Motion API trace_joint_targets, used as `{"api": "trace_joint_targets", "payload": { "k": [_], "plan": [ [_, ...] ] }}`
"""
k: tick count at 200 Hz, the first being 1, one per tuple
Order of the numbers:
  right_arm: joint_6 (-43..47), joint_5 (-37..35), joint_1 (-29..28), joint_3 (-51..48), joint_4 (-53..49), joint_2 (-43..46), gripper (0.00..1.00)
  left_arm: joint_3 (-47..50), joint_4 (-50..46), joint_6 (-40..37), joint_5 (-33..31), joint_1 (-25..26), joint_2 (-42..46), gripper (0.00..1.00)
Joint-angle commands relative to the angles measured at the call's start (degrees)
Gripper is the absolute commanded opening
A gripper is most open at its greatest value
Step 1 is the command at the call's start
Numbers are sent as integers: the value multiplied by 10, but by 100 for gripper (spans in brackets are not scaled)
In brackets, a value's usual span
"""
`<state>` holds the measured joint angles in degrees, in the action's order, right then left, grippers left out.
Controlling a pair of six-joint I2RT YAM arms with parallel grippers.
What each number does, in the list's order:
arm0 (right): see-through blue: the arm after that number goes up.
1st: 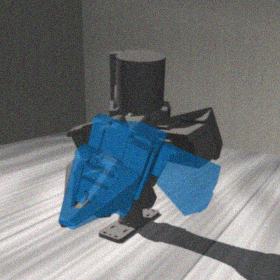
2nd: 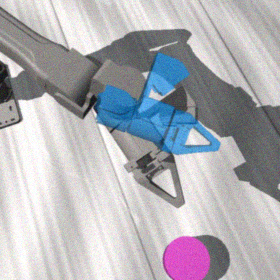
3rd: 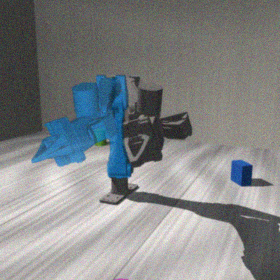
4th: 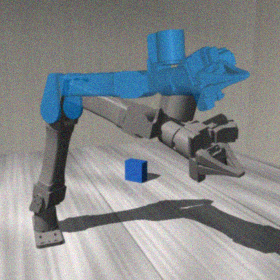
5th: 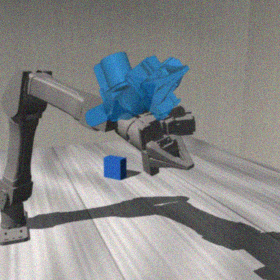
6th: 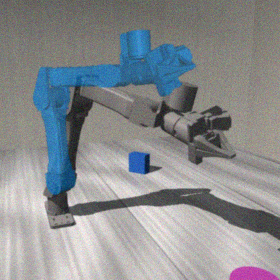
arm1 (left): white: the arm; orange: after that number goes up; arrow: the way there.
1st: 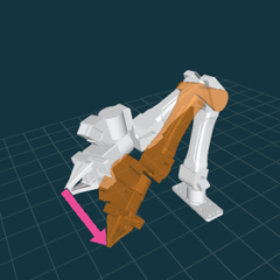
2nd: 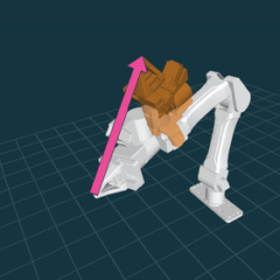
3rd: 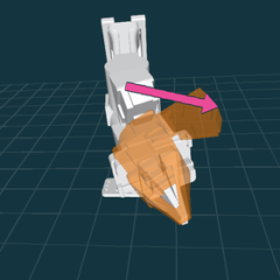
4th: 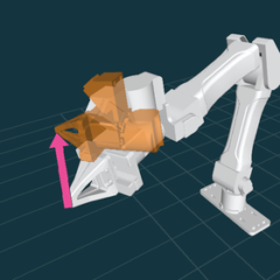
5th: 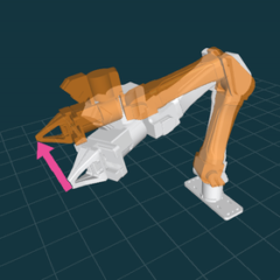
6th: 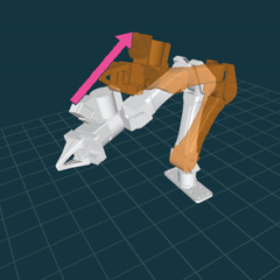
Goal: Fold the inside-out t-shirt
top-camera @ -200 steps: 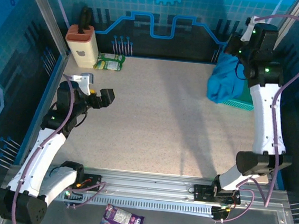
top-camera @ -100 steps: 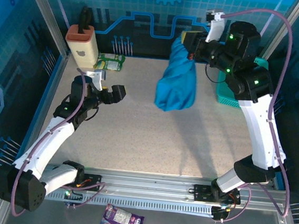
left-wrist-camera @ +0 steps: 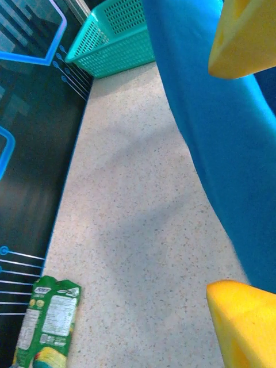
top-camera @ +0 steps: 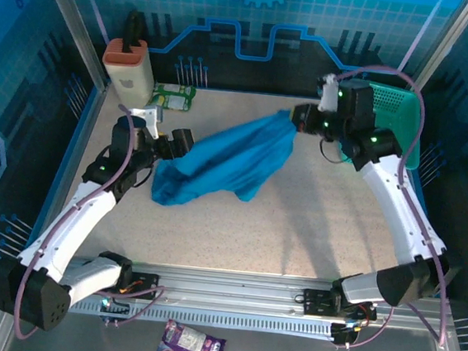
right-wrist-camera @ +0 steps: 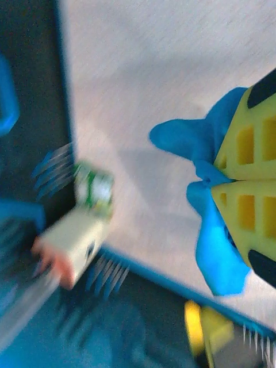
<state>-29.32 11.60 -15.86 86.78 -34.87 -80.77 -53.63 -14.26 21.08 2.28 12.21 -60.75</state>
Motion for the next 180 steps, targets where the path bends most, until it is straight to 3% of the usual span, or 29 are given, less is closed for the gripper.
{"api": "trace_joint_targets", "payload": {
  "k": [1,10,26,53,87,113,129,156,180],
  "plan": [
    [-15,-13,58,-74,-40,4,22,-20,-54,1,5,9,-27,90],
    [-2,-22,65,-92,-61,7,32,-20,-74,1,10,10,-38,89],
    [19,-47,62,-126,-74,24,37,-15,-105,3,15,14,-55,87],
    [24,-45,58,-183,-75,42,40,1,-123,24,46,31,-86,76],
    [14,-30,40,-249,-58,42,40,24,-87,77,51,97,-131,65],
    [12,-48,35,-288,-43,33,43,29,-78,141,31,136,-172,64],
    [17,-72,36,-307,-28,27,48,46,-75,207,-2,156,-184,71],
    [29,-108,42,-315,-7,-2,54,78,-29,269,-14,182,-207,73],
    [53,-126,43,-291,-2,-42,57,75,-5,268,-17,185,-231,60]
  ]
}}
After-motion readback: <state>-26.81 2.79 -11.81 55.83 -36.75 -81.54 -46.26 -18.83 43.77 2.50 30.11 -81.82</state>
